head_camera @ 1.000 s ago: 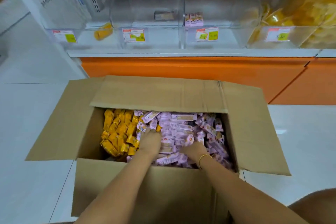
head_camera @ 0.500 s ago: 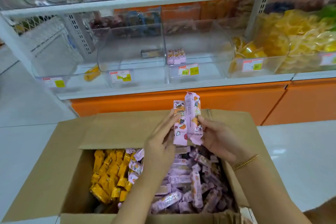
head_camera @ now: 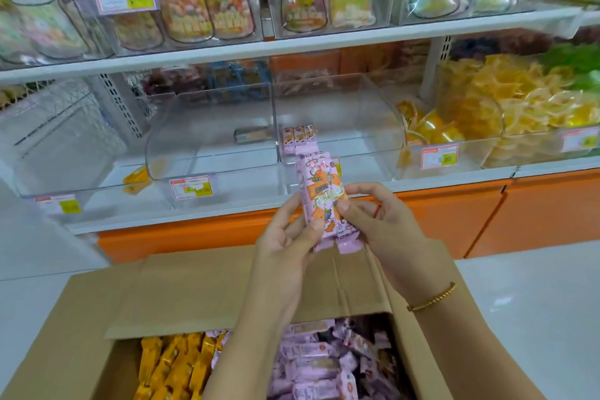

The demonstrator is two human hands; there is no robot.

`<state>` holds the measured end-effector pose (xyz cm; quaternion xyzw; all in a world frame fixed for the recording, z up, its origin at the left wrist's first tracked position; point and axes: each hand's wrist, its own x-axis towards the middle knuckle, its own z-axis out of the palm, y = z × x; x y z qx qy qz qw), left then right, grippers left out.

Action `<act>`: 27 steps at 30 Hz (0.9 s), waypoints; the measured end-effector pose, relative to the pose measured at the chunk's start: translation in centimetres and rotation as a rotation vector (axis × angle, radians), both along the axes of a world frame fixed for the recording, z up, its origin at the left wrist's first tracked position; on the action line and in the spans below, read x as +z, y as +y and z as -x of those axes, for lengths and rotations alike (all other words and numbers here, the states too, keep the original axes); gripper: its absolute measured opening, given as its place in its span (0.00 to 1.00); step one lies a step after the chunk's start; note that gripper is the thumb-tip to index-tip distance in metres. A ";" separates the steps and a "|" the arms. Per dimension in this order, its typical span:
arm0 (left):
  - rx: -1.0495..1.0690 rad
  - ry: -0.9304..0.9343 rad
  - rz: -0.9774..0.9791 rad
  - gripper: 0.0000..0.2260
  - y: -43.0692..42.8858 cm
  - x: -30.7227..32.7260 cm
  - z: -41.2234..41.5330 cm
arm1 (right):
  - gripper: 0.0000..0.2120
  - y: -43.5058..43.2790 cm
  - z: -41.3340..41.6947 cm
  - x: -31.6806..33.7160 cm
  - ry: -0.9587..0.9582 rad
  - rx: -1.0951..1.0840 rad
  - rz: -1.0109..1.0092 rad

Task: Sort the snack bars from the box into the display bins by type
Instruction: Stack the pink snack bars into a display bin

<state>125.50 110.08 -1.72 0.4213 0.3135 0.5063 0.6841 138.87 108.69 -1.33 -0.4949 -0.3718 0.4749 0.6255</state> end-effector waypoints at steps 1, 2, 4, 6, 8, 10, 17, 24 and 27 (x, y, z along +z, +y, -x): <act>0.007 0.024 0.011 0.19 0.7 0.3 -0.2 | 0.11 0.4 -0.3 0.2 0.001 0.007 0.009; 0.016 0.060 0.021 0.16 1.4 0.7 -0.2 | 0.11 0.9 -0.8 0.4 -0.003 0.000 0.012; 0.020 0.206 0.034 0.15 2.9 1.8 0.3 | 0.08 2.1 -2.3 1.2 -0.019 -0.067 -0.015; -0.066 0.469 -0.032 0.14 4.5 2.9 1.4 | 0.07 3.4 -4.4 2.4 -0.055 -0.144 -0.080; -0.170 0.669 -0.118 0.08 5.7 3.7 2.3 | 0.08 4.4 -6.3 3.7 -0.184 -0.074 -0.133; -0.194 0.707 -0.115 0.07 6.6 4.0 2.3 | 0.08 5.1 -6.9 4.9 -0.361 0.170 -0.113; -0.163 0.429 0.125 0.07 8.7 3.1 0.7 | 0.07 7.5 -6.2 4.5 -0.678 0.471 -0.011; -0.060 0.354 0.162 0.07 11.1 3.2 -0.8 | 0.20 9.1 -6.6 4.4 -0.782 0.519 0.078; -0.029 0.361 0.154 0.05 12.9 4.3 -1.8 | 0.31 10.1 -5.2 5.1 -1.350 0.297 -0.020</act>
